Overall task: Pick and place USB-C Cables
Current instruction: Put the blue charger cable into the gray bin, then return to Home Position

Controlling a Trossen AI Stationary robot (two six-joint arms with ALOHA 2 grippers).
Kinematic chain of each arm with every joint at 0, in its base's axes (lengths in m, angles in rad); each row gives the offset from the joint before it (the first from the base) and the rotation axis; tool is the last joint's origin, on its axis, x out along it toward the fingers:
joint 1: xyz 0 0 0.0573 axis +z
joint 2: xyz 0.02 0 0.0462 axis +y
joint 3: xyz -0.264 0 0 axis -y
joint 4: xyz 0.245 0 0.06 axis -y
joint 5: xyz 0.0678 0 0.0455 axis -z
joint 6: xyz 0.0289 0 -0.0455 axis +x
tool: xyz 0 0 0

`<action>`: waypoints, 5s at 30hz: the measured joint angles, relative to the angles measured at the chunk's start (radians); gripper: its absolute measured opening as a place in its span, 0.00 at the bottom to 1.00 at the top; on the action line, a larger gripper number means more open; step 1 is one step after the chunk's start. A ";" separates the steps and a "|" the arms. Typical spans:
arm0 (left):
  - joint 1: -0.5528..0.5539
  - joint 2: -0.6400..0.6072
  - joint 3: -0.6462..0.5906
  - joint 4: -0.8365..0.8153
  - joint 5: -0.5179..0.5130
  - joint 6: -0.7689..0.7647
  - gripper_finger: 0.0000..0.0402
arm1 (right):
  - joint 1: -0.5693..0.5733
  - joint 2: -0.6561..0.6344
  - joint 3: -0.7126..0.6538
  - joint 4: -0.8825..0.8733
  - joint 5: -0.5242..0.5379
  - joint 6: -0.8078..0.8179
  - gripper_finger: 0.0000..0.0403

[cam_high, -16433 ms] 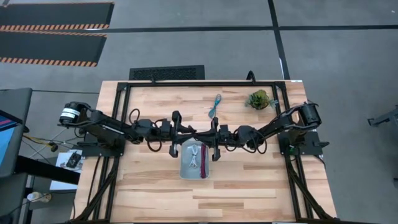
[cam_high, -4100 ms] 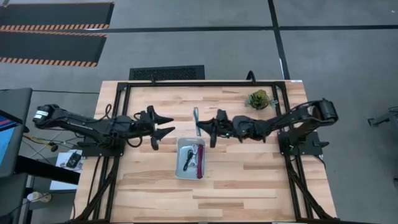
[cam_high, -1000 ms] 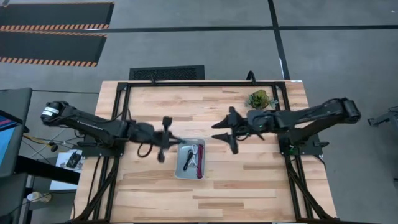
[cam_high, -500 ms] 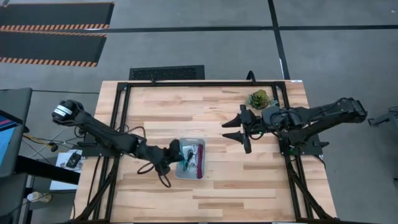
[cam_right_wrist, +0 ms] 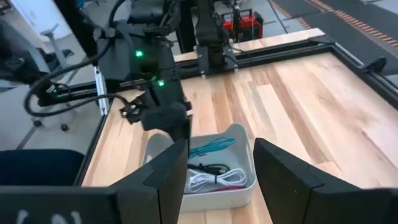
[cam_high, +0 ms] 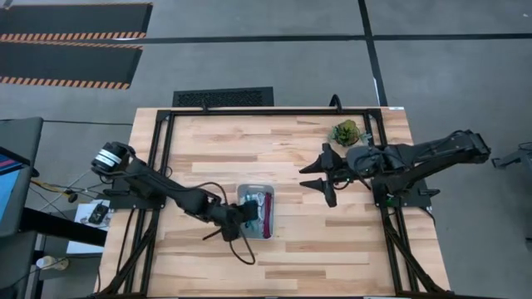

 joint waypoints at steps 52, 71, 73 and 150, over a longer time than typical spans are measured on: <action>0.080 -0.139 0.001 -0.020 0.004 -0.132 0.54 | -0.009 -0.006 0.000 -0.002 0.024 -0.015 0.51; 0.137 -0.709 -0.001 -0.136 -0.092 -0.781 0.55 | -0.107 -0.098 -0.002 -0.043 0.011 -0.195 0.51; 0.169 -0.806 -0.025 -0.134 -0.024 -0.852 0.55 | -0.109 -0.155 -0.029 -0.018 0.015 -0.210 0.51; 0.190 -1.589 -0.932 0.341 -0.173 -1.347 0.55 | -0.167 -1.023 -0.956 0.300 -0.010 -0.193 0.51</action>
